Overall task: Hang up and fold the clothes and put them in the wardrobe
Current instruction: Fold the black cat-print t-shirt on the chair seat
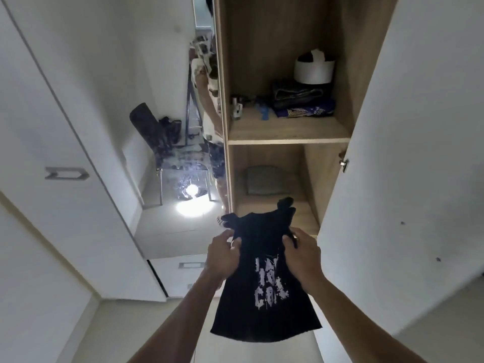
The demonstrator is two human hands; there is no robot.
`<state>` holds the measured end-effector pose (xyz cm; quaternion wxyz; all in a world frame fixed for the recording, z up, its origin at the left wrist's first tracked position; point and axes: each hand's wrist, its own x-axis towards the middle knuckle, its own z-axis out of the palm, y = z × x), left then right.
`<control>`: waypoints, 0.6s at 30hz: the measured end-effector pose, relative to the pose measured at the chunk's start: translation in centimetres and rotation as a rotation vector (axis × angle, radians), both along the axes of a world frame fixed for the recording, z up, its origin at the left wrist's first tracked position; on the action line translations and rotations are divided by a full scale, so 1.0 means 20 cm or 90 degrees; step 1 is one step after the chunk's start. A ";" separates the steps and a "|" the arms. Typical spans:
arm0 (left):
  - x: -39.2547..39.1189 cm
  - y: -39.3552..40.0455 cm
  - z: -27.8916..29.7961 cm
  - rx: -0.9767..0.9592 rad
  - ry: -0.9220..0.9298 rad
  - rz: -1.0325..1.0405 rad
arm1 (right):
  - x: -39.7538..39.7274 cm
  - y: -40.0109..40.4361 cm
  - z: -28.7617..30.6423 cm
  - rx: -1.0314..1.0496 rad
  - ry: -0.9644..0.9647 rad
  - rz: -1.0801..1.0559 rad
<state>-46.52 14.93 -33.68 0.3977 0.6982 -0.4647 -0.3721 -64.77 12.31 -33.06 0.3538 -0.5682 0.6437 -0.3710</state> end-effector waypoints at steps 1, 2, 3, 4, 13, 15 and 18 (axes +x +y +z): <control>-0.02 -0.08 -0.01 0.009 -0.002 -0.008 | -0.01 -0.06 -0.01 0.010 0.002 -0.018; -0.04 -0.17 -0.02 0.012 0.005 -0.018 | -0.03 -0.13 -0.03 0.021 0.005 -0.039; -0.07 -0.26 -0.04 0.014 0.011 -0.030 | -0.06 -0.20 -0.05 0.029 0.009 -0.055; -0.09 -0.32 -0.04 0.015 0.011 -0.038 | -0.08 -0.25 -0.07 0.032 0.010 -0.063; -0.21 -1.25 -0.43 0.013 0.006 0.028 | -0.18 -1.16 -0.42 0.012 -0.036 -0.082; -0.22 -1.45 -0.55 0.004 0.010 0.050 | -0.19 -1.38 -0.53 0.004 -0.046 -0.063; -0.23 -1.76 -0.74 -0.007 0.011 0.057 | -0.19 -1.71 -0.73 -0.011 -0.038 -0.048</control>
